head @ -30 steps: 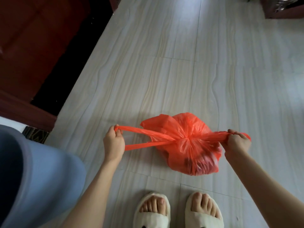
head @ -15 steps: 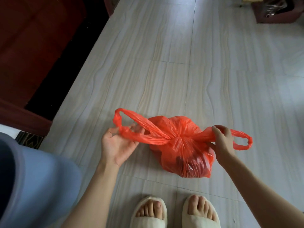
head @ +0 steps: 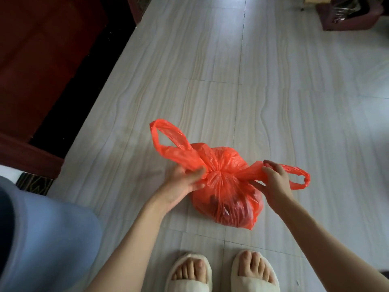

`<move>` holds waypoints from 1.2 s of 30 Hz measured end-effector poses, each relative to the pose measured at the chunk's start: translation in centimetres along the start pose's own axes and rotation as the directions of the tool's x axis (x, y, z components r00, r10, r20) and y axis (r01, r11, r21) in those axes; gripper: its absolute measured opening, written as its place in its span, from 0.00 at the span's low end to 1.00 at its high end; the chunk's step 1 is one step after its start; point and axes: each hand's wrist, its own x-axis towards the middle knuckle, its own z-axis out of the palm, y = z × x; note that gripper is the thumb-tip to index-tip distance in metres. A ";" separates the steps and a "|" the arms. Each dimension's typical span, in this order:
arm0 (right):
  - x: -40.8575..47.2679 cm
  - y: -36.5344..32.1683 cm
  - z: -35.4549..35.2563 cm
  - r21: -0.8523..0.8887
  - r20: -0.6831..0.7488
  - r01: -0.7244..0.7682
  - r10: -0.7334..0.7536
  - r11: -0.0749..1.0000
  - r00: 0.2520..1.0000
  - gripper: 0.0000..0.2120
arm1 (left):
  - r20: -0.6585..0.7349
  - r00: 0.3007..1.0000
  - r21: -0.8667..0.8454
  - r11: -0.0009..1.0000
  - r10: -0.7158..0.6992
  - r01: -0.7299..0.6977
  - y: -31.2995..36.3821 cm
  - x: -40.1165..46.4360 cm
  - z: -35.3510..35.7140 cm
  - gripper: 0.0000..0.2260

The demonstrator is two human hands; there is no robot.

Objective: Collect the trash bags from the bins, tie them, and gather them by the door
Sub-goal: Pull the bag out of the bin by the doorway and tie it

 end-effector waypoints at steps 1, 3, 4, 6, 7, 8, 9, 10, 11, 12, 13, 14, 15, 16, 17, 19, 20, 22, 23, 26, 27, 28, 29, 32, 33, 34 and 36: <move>-0.1 -0.1 0.0 -0.001 0.011 0.000 0.000 1.000 1.000 0.17 | -0.004 1.000 0.329 0.944 0.021 -0.019 -0.8 0.3 -0.4 0.30; 0.0 -0.2 0.0 -0.009 0.035 0.010 -0.010 1.000 0.999 0.17 | -0.128 0.970 0.741 0.670 0.209 -0.047 -2.3 1.1 -1.3 0.26; 0.0 -0.3 -0.1 -0.012 0.048 0.016 -0.016 1.000 0.999 0.17 | -0.187 0.936 0.778 0.626 0.299 -0.045 -2.5 1.3 -1.2 0.24; -0.1 -0.5 -0.2 -0.017 0.075 0.026 -0.025 1.000 0.997 0.16 | -0.246 0.892 0.749 0.659 0.379 -0.073 -2.3 1.5 -0.9 0.24; -0.1 -0.5 -0.1 -0.018 0.091 0.029 -0.027 0.999 0.996 0.15 | -0.252 0.884 0.738 0.669 0.395 -0.089 -2.0 1.9 -0.5 0.25; -0.2 -0.5 -0.1 -0.021 0.110 0.031 -0.029 0.999 0.994 0.14 | -0.266 0.867 0.737 0.669 0.422 -0.099 -1.7 2.3 -0.1 0.26; -0.3 -0.5 0.0 -0.029 0.129 0.036 -0.032 0.999 0.991 0.13 | -0.268 0.848 0.736 0.666 0.456 -0.126 -1.8 2.7 0.2 0.27; -0.4 -0.5 0.2 -0.040 0.146 0.044 -0.037 0.998 0.989 0.12 | -0.266 0.826 0.730 0.664 0.497 -0.164 -1.4 2.5 1.1 0.25; -0.4 -0.5 0.2 -0.057 0.158 0.056 -0.046 0.997 0.986 0.12 | -0.263 0.799 0.708 0.671 0.541 -0.222 -1.1 2.1 2.2 0.21; -0.4 -0.5 0.3 -0.073 0.170 0.065 -0.051 0.995 0.984 0.12 | -0.267 0.786 0.667 0.696 0.557 -0.267 -0.6 1.7 3.2 0.19; -0.3 -0.6 0.3 -0.089 0.181 0.073 -0.056 0.993 0.982 0.12 | -0.273 0.797 0.614 0.735 0.539 -0.287 -0.2 1.5 4.2 0.19; -0.2 -0.6 0.3 -0.104 0.192 0.077 -0.056 0.992 0.980 0.12 | -0.298 0.822 0.526 0.802 0.485 -0.282 0.4 1.3 5.2 0.21; -0.2 -0.6 0.3 -0.124 0.201 0.079 -0.053 0.989 0.978 0.12 | -0.334 0.847 0.420 0.870 0.414 -0.260 0.9 1.4 5.6 0.23; -0.1 -0.5 0.3 -0.140 0.209 0.078 -0.047 0.987 0.977 0.12 | -0.377 0.858 0.312 0.920 0.349 -0.238 1.4 1.5 5.9 0.23; -0.1 -0.4 0.3 -0.147 0.212 0.078 -0.045 0.986 0.976 0.12 | -0.417 0.856 0.274 0.941 0.304 -0.200 1.8 2.0 5.9 0.21; -0.2 -0.3 0.1 -0.106 0.215 0.091 -0.067 0.990 0.974 0.13 | -0.445 0.841 0.514 0.857 0.308 -0.041 2.2 2.8 5.3 0.16; -0.2 -0.4 0.0 -0.061 0.216 0.105 -0.089 0.993 0.972 0.15 | -0.427 0.850 0.666 0.743 0.309 0.065 2.2 3.0 5.1 0.14; -0.2 -1.0 0.0 0.044 0.243 0.131 -0.138 0.990 0.960 0.18 | -0.326 0.923 0.830 0.529 0.205 0.175 2.0 2.9 4.9 0.22; -0.3 -1.6 0.2 0.094 0.273 0.141 -0.162 0.986 0.948 0.19 | -0.258 0.959 0.868 0.465 0.120 0.175 1.8 2.8 4.9 0.29; -1.1 -3.2 1.0 0.108 0.426 0.203 -0.229 0.973 0.875 0.15 | -0.167 0.985 0.951 0.260 -0.033 0.169 0.7 2.5 5.7 0.47; -1.5 -3.5 1.4 0.062 0.493 0.239 -0.238 0.969 0.837 0.14 | -0.183 0.983 0.964 0.194 -0.025 0.184 0.1 2.5 6.0 0.48; -1.8 -3.7 1.7 0.018 0.558 0.277 -0.240 0.961 0.794 0.13 | -0.214 0.977 0.967 0.148 0.021 0.209 -0.4 2.5 6.2 0.46; -2.0 -3.8 2.1 -0.026 0.607 0.320 -0.240 0.947 0.758 0.13 | -0.228 0.969 0.969 0.119 0.092 0.217 -0.6 2.6 6.4 0.40; -2.1 -4.2 2.8 -0.140 0.607 0.476 -0.304 0.868 0.734 0.12 | -0.207 0.948 0.978 0.064 0.240 0.198 -0.4 2.7 5.7 0.21; -1.8 -4.3 2.8 -0.167 0.542 0.503 -0.347 0.848 0.765 0.12 | -0.189 0.960 0.982 0.056 0.206 0.182 -0.2 2.8 5.3 0.20; -1.3 -4.3 2.6 -0.207 0.468 0.519 -0.381 0.830 0.797 0.13 | -0.177 0.971 0.982 0.093 0.160 0.163 0.2 2.6 4.8 0.20; -0.6 -4.0 1.9 -0.367 0.399 0.558 -0.415 0.745 0.817 0.15 | -0.149 0.985 0.952 0.282 0.090 0.119 0.6 2.3 3.8 0.18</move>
